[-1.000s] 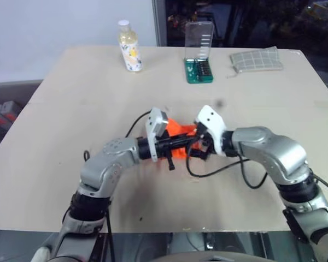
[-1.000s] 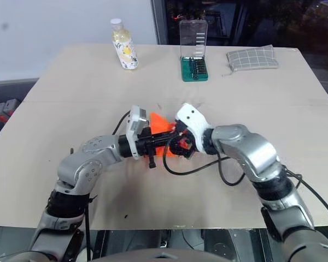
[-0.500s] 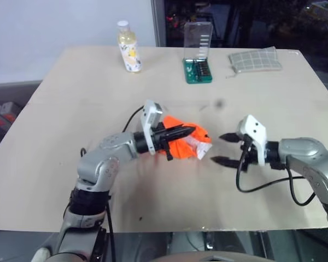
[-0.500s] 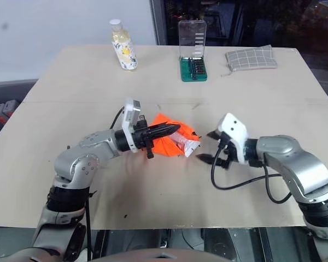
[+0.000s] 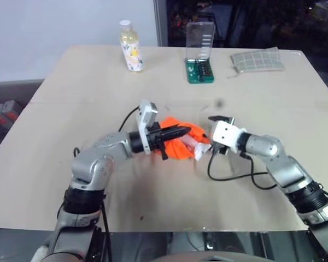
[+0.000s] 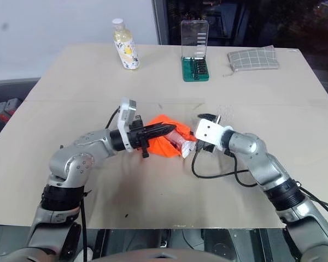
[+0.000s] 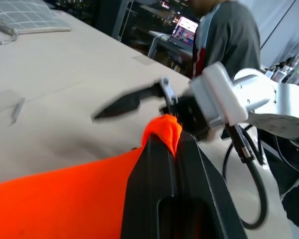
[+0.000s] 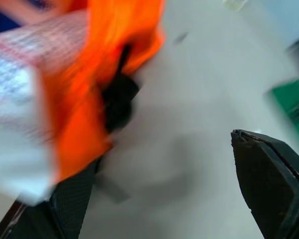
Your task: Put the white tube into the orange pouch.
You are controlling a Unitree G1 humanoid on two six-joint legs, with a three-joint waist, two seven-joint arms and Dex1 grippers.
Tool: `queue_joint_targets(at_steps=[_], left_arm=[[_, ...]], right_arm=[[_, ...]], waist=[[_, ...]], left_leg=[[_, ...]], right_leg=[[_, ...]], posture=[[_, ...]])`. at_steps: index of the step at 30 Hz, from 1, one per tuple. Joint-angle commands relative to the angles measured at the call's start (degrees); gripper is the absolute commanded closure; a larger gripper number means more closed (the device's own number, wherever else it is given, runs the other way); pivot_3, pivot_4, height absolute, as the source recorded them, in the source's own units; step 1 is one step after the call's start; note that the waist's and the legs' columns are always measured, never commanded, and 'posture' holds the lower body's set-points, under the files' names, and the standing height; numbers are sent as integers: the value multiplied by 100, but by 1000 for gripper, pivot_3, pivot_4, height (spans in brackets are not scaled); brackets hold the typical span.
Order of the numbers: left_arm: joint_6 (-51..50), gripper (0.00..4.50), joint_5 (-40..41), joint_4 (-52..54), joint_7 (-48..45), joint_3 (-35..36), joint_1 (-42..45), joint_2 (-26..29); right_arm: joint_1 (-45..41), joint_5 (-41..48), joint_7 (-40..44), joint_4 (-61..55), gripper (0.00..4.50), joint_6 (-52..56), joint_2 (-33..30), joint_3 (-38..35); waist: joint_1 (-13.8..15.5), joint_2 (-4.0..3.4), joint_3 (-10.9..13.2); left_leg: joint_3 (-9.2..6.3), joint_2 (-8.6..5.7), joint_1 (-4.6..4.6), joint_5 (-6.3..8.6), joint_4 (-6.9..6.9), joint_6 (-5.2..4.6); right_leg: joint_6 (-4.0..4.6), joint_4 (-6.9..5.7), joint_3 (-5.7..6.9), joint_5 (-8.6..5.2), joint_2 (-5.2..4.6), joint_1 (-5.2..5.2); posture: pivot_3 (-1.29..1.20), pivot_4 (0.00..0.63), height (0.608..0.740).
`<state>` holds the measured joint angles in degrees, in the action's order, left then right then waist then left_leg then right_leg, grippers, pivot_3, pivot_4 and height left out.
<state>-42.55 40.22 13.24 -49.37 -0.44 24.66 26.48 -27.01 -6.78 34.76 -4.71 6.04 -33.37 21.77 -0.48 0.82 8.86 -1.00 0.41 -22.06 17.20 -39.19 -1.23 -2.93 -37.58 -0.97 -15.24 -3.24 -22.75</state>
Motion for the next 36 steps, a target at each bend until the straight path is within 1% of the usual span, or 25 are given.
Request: queue_joint_targets(at_steps=[1,2,3,4,5,6,7,9,10,19,24,30,33,36], left_arm=[[36,4500,108,143,-25,118,35,35],[35,4500,109,150,-10,124,24,35],[41,4500,104,155,1,128,4,37],[51,4500,96,155,8,130,-16,40],[60,4500,88,153,17,132,-38,43],[68,4500,81,149,21,131,-52,46],[75,4500,77,148,26,130,-64,47],[75,4500,84,152,41,136,-76,48],[78,4500,82,149,45,137,-78,50],[83,4500,78,120,13,144,-103,103],[86,4500,77,137,-9,127,-123,136],[122,4500,40,146,-11,105,-115,164],[132,4500,38,138,-9,102,-115,159],[147,4500,24,153,3,74,-118,138]], right_arm=[[-21,-54,31,58,754,-943,2,-196],[14,-12,85,46,989,-1104,-17,-235],[58,14,119,2,1523,-1265,-47,-278],[114,82,184,-59,2360,-1328,-59,-320],[167,114,208,-116,2491,-1382,-66,-368],[201,119,217,-152,2810,-1426,-74,-401],[241,116,234,-184,3354,-1450,-86,-436],[324,162,277,-265,4126,-1423,-79,-541],[360,188,281,-302,4404,-1404,-73,-603],[554,285,159,-600,4404,-1042,73,-993],[599,184,162,-633,4404,-990,130,-1017],[549,413,30,-585,4404,-765,366,-1268],[614,179,134,-553,4404,-932,266,-1087],[616,-57,33,-389,4404,-1010,307,-969]], waist=[[-6,0,0],[-12,0,0],[-20,0,0],[-23,0,0],[-24,0,0],[-24,0,0],[-23,0,0],[-22,0,0],[-23,0,0],[-21,0,0],[-22,0,0],[-21,0,0],[-18,0,0],[-22,0,0]], left_leg=[[-1,0,0,0,1,0],[-1,0,0,0,1,0],[-3,2,-1,0,3,0],[-4,3,0,0,3,0],[-5,4,1,0,3,0],[-5,4,1,0,3,0],[-6,5,2,0,3,1],[-5,5,3,0,2,0],[-4,5,5,0,1,1],[-5,5,6,0,1,1],[-5,5,6,0,1,0],[-5,5,6,0,1,1],[-5,4,6,0,1,1],[-4,4,6,0,1,1]], right_leg=[[0,2,1,0,0,0],[0,1,1,0,0,-1],[0,1,2,0,1,-1],[0,1,2,0,3,-1],[0,-1,3,0,4,-1],[0,-2,3,0,4,-1],[0,-4,2,0,4,-1],[0,-5,1,0,4,1],[0,-6,1,0,4,2],[0,-9,0,0,5,2],[0,-9,0,0,5,2],[0,-10,0,0,6,2],[0,-9,0,0,6,2],[0,-9,0,0,6,2]], posture=[[0,150,740],[0,150,740],[0,150,740],[0,150,740],[0,150,740],[0,150,740],[0,150,740],[0,150,740],[0,150,740],[0,150,740],[0,150,740],[0,150,740],[0,150,740],[0,150,740]])
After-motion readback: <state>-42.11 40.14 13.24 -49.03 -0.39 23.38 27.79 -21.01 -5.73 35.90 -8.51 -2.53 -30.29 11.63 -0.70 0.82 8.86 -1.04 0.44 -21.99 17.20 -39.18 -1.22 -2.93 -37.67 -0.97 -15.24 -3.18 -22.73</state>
